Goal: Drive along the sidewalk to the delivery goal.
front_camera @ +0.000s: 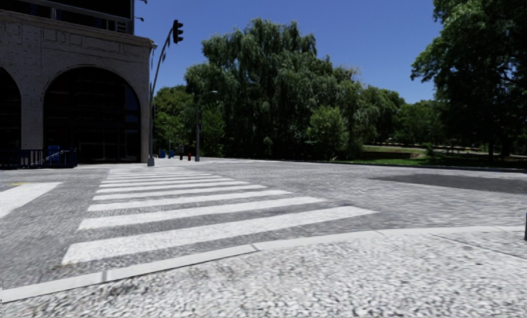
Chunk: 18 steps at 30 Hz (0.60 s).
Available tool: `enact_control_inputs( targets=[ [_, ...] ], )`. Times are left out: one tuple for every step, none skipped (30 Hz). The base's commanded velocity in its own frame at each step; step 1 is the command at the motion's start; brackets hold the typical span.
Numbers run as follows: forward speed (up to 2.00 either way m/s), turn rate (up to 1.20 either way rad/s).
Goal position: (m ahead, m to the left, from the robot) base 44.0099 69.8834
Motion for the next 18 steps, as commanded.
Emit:
enact_control_inputs(
  targets=[
    [2.0, 0.51],
    [2.0, 0.51],
    [2.0, 0.51],
    [2.0, 0.51],
    [2.0, 0.51],
    [2.0, 0.51],
    [2.0, 0.51],
    [2.0, 0.51],
    [2.0, 0.51],
    [2.0, 0.51],
    [2.0, 0.51],
    [2.0, 0.51],
    [2.0, 0.51],
    [2.0, 0.51],
    [2.0, 0.51],
    [2.0, 0.49],
    [2.0, 0.49],
    [1.8, 0.3]
  ],
)
